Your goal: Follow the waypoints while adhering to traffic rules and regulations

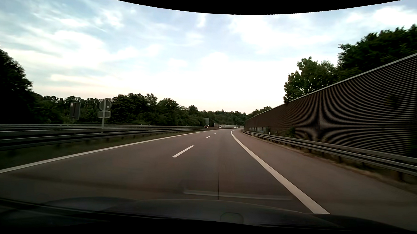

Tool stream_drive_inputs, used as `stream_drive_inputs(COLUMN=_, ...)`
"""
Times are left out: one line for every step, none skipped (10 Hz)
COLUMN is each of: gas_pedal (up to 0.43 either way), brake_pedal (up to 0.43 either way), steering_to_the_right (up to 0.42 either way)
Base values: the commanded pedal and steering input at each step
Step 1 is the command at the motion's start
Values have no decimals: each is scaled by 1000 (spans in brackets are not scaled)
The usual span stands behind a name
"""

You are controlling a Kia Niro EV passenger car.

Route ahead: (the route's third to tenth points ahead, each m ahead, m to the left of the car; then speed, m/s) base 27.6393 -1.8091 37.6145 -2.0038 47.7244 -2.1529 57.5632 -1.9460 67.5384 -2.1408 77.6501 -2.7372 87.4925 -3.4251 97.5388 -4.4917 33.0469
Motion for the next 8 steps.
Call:
stream_drive_inputs(gas_pedal=240, brake_pedal=6, steering_to_the_right=6)
stream_drive_inputs(gas_pedal=240, brake_pedal=6, steering_to_the_right=7)
stream_drive_inputs(gas_pedal=240, brake_pedal=6, steering_to_the_right=7)
stream_drive_inputs(gas_pedal=240, brake_pedal=6, steering_to_the_right=7)
stream_drive_inputs(gas_pedal=240, brake_pedal=6, steering_to_the_right=7)
stream_drive_inputs(gas_pedal=240, brake_pedal=6, steering_to_the_right=7)
stream_drive_inputs(gas_pedal=240, brake_pedal=6, steering_to_the_right=7)
stream_drive_inputs(gas_pedal=240, brake_pedal=6, steering_to_the_right=7)
